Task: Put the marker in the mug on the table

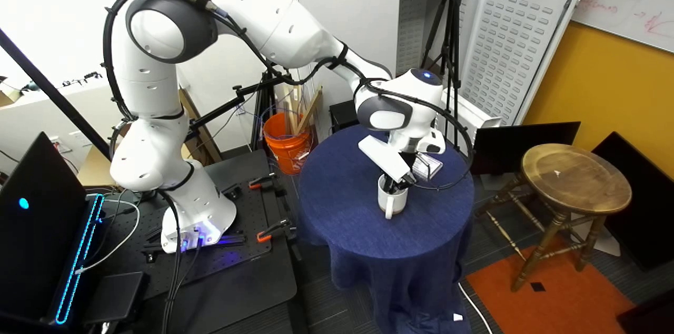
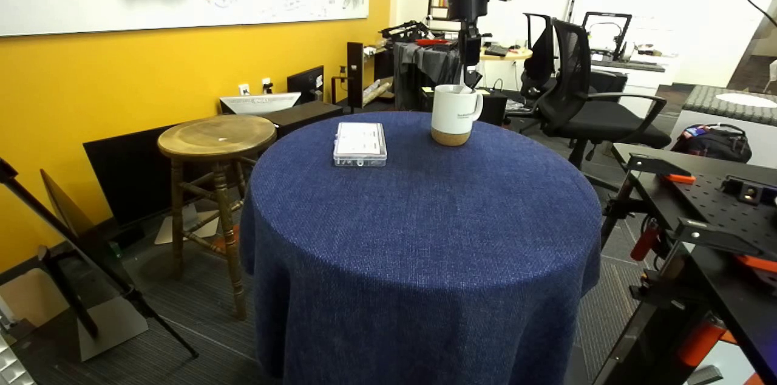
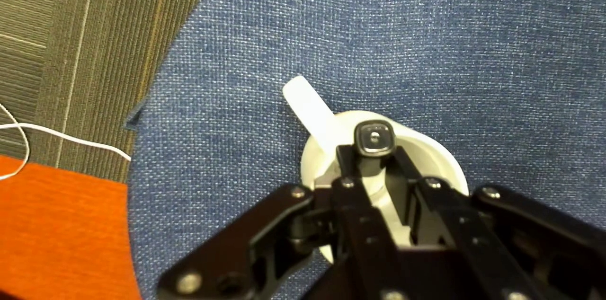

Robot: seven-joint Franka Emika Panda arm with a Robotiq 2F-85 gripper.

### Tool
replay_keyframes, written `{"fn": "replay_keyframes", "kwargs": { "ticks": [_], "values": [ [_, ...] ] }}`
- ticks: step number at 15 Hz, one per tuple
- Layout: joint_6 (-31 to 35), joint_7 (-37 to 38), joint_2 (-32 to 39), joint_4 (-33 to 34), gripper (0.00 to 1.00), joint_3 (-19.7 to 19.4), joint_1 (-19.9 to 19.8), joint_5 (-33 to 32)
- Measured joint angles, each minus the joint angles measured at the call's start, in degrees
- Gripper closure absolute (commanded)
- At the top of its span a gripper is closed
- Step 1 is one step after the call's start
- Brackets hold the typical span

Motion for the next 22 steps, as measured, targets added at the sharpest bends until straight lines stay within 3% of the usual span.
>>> {"fn": "replay_keyframes", "kwargs": {
  "ticks": [7,14,18,22],
  "values": [
    [-0.88,0.24,-4.25,-1.26,0.95,-0.07,-0.10,-0.05],
    [-11.48,0.28,-15.97,-4.00,0.95,-0.56,0.01,-3.13],
    [-11.76,0.28,-22.70,-5.46,0.95,-0.57,0.78,-5.15],
    [-9.23,0.24,-24.84,-5.92,0.95,-0.17,3.53,-5.49]
  ]
}}
